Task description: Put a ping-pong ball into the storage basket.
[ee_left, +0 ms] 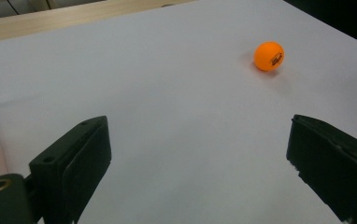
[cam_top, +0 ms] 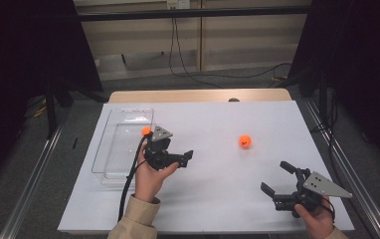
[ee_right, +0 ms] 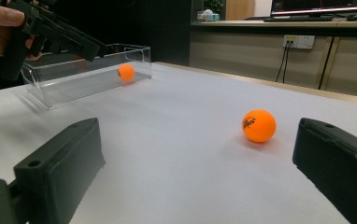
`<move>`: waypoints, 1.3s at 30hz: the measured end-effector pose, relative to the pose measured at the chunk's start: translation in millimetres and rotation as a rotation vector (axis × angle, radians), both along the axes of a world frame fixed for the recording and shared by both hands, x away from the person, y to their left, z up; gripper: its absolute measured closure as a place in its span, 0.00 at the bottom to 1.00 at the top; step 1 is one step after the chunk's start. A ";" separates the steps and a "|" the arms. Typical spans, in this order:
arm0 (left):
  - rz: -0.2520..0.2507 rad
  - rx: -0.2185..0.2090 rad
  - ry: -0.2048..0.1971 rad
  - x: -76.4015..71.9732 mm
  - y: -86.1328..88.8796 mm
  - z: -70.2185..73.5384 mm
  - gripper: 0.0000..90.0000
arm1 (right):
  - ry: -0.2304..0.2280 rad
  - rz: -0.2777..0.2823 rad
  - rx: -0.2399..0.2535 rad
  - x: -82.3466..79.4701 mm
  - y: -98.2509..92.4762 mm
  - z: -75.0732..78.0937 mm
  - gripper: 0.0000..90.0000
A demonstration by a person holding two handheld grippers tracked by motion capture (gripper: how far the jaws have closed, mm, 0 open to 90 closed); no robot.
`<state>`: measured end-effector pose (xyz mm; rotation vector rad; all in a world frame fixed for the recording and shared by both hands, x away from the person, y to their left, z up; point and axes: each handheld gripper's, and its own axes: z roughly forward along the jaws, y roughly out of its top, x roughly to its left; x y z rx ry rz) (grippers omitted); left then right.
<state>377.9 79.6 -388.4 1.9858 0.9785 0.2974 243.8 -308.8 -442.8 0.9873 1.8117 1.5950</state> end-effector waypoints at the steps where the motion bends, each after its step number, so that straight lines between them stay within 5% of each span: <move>1: -0.001 0.002 0.001 -0.4 -1.5 -0.5 0.07 | -0.001 0.000 0.000 0.1 0.0 0.1 0.01; 39: -0.105 0.017 0.007 -5.1 -42.5 -19.7 0.07 | 0.000 -0.001 -0.013 0.2 0.3 -0.3 0.01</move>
